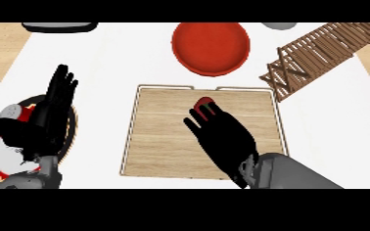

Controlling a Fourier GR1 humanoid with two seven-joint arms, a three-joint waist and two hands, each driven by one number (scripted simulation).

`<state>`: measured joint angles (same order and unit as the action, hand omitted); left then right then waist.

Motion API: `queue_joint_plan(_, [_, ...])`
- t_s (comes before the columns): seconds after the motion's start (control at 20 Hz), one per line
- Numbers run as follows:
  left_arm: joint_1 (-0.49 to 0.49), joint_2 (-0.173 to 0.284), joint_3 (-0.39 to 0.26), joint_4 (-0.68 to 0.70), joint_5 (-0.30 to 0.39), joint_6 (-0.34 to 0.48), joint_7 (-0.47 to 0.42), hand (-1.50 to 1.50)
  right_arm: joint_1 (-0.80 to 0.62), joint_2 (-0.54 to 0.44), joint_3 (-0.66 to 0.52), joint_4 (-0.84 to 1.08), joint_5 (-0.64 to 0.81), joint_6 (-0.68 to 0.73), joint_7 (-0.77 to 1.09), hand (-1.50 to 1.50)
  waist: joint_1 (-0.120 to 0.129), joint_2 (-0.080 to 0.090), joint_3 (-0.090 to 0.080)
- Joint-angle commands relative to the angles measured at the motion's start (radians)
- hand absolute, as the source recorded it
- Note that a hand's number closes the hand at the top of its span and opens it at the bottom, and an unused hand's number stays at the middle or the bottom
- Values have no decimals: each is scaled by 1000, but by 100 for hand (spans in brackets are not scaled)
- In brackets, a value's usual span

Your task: Pick the squash from the tray and place it in the tiered shelf

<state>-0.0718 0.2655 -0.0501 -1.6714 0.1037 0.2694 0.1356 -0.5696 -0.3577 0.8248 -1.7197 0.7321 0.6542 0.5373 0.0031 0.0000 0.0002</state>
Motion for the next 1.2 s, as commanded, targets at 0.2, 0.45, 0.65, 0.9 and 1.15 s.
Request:
queue_joint_plan(0.2, [30, -8, 48, 17, 1, -60, -25, 0, 57, 45, -53, 89, 132, -47, -168, -150, 0, 0, 0])
queue_joint_plan(0.45, [-25, -1, 64, 24, -17, -73, 22, 0, 117, 77, -22, 193, 234, -146, -253, -150, -1, 0, 0])
queue_joint_plan(0.65, [-49, -27, 75, 36, -30, -79, 22, 0, 51, 153, -122, 228, 244, -40, -288, -150, 0, 0, 0])
queue_joint_plan(0.9, [8, -51, 55, -20, -61, -81, 16, 0, 176, 151, -81, 208, 330, -57, -282, -150, -1, -1, 0])
queue_joint_plan(1.15, [43, -68, 58, -30, -66, -85, -11, 0, 128, 74, -72, 314, 404, -163, -460, 150, 3, 0, 0])
